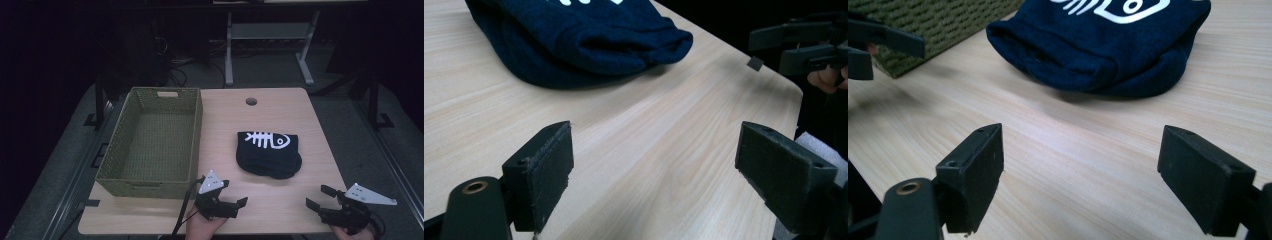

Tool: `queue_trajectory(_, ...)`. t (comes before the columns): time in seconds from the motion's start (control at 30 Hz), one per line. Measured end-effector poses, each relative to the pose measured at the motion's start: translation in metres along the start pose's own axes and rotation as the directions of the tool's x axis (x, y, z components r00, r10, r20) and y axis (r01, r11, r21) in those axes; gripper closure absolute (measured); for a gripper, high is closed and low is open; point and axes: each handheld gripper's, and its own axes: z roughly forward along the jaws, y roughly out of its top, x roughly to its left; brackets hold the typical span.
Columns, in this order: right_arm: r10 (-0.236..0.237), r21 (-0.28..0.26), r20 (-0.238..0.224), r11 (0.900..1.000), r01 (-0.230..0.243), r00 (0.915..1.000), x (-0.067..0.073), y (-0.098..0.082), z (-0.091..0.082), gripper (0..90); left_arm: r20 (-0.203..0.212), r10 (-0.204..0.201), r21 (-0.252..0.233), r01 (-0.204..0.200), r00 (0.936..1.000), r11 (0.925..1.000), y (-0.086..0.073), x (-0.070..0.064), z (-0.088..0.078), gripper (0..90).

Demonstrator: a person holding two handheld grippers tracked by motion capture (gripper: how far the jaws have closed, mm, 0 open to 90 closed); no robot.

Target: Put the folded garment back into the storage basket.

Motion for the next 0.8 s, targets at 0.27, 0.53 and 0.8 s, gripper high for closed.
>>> queue_trajectory(0.27, 0.026, 0.019, -0.024, 0.999, -0.026, 0.9994, -0.007, 0.012, 0.007, 18.1, -0.003, -0.035, -0.016, 0.035, 0.9994, 0.9993, 0.018, 0.007, 0.009, 14.9)
queue_trajectory(0.53, 0.004, 0.070, -0.022, 0.998, -0.003, 0.9998, -0.011, 0.041, 0.026, 17.7, -0.039, -0.059, -0.032, 0.058, 0.9975, 0.9978, 0.036, 0.023, 0.027, 15.0)
queue_trajectory(0.8, 0.007, 0.116, -0.030, 0.993, -0.004, 0.9995, -0.023, 0.063, 0.045, 17.5, -0.037, -0.146, -0.006, 0.146, 0.9886, 0.9893, 0.043, 0.039, 0.050, 16.1)
